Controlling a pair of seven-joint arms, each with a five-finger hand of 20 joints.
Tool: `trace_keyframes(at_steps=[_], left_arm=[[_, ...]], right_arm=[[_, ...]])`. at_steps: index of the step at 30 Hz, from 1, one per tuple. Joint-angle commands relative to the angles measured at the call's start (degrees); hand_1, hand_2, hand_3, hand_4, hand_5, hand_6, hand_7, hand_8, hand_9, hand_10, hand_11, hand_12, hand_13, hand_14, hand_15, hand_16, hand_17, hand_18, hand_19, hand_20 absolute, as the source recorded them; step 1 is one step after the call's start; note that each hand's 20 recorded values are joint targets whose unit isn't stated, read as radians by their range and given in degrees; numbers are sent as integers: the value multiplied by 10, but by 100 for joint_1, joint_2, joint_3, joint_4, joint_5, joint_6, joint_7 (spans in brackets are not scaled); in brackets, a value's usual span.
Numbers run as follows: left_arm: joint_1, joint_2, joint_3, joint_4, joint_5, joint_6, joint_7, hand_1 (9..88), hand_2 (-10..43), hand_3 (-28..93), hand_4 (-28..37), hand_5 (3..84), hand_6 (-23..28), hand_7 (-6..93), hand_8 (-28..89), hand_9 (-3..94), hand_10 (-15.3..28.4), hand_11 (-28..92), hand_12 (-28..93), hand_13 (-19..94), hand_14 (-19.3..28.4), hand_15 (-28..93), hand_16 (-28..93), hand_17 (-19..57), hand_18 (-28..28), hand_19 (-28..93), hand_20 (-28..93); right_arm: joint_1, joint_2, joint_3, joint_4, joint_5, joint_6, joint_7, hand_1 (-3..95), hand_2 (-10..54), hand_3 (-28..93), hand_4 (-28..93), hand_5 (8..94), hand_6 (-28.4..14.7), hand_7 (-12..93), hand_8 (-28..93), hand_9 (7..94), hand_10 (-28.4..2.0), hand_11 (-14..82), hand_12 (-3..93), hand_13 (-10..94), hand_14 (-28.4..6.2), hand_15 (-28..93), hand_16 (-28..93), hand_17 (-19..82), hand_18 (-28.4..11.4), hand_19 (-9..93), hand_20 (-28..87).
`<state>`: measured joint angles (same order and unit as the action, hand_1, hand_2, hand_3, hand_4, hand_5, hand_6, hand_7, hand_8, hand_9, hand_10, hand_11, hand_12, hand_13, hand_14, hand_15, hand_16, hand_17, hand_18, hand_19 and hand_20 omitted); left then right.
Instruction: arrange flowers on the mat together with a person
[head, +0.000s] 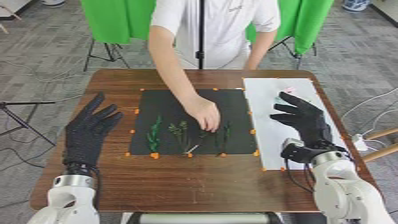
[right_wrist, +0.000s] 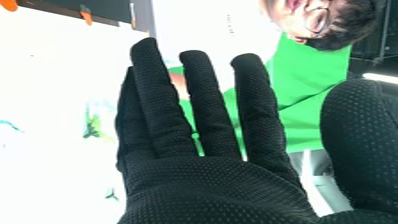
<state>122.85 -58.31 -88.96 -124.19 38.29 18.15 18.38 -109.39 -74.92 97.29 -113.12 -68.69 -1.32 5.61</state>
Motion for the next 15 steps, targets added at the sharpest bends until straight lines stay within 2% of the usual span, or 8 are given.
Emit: trace_keyframes(at_steps=[1,9,15], left_arm=[[51,-18,30,34,-8,10,-33,211,99,785,-283,347,80,104,-93,356,204,241,94,279,271,528,-106,-68,244,619,-11],[78,-30,19,28,-4,1,-55,212,99,784,-283,348,81,103,-94,356,205,242,93,280,271,528,-107,-69,243,619,-10],[76,-34,26,27,6,-4,-70,213,99,784,-283,349,81,103,-93,357,205,243,93,280,271,529,-107,-69,244,619,-10]], right_arm=[[-71,-21,-39,-6,-20,37,-63,122,117,877,-283,488,-1,128,-136,531,-179,99,107,453,-218,274,134,90,-210,490,183],[-95,10,-56,-53,-86,137,-113,124,115,880,-283,491,-2,130,-136,533,-180,99,108,459,-218,279,135,89,-211,493,186],[-91,263,-295,-179,-777,1093,-165,145,103,883,-283,499,-4,136,-139,546,-184,114,112,491,-210,364,132,100,-217,540,208]])
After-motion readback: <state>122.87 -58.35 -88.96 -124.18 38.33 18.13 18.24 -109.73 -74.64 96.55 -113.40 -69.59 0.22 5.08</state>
